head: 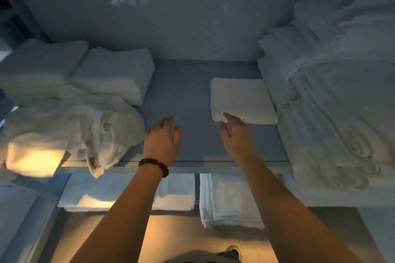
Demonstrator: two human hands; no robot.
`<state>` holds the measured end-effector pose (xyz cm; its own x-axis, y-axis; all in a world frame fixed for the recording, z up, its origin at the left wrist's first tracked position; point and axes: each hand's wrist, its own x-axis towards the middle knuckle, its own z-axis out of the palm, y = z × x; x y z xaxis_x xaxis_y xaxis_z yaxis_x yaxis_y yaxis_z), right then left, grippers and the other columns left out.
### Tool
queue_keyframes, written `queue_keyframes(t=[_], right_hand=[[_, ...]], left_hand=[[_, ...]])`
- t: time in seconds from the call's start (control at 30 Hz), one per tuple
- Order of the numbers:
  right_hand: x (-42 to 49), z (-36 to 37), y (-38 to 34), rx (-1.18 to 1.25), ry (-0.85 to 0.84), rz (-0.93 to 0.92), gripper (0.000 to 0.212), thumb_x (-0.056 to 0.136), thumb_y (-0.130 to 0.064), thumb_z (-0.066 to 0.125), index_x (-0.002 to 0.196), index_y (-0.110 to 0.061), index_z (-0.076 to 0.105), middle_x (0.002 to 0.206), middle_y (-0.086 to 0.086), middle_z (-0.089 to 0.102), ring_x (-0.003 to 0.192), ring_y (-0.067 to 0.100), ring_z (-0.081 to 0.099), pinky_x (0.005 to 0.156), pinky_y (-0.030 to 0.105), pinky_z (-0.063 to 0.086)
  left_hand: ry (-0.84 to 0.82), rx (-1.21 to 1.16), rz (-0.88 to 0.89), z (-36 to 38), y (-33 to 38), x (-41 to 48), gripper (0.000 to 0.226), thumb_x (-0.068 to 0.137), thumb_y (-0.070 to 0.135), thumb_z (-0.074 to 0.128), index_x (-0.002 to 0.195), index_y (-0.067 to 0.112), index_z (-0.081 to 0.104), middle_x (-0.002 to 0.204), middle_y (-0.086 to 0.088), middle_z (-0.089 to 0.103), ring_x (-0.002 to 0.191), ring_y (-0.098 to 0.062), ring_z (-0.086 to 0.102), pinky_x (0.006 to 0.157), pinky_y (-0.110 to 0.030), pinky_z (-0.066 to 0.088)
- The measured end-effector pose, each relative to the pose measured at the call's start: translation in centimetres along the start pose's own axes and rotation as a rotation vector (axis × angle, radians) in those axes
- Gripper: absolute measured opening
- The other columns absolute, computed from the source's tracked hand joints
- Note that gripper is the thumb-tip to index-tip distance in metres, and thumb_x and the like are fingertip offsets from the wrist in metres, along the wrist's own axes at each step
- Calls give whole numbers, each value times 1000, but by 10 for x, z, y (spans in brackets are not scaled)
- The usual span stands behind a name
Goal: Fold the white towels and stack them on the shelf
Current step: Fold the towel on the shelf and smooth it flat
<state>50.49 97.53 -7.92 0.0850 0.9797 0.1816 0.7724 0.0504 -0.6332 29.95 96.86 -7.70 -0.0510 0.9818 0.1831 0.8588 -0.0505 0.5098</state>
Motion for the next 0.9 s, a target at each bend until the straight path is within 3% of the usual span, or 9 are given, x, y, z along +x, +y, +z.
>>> queue_keyframes(t=[0.3,0.73,0.9], right_hand=[[-18,68,-110,110,-30,-73,33,96,-25,50,120,-4,59,122,15,60,112,30,56,98,37,43],[-4,155,-219,204,-272,-293,27,93,-15,51,115,-6,62,120,13,59,113,29,54,100,37,42],[18,181,-237,160,-394,-334,33,95,-19,48,126,-9,56,132,10,52,124,26,46,105,36,37]], left_hand=[[97,-33,-84,-76,-85,-19,45,96,28,45,136,8,45,133,-14,54,118,-31,51,99,-40,40],[216,1,-319,-132,-182,-32,45,95,29,46,136,10,45,132,-11,55,114,-28,55,95,-39,43],[269,18,-416,-146,-206,-18,45,95,30,45,137,12,45,133,-10,54,116,-27,53,95,-39,43]])
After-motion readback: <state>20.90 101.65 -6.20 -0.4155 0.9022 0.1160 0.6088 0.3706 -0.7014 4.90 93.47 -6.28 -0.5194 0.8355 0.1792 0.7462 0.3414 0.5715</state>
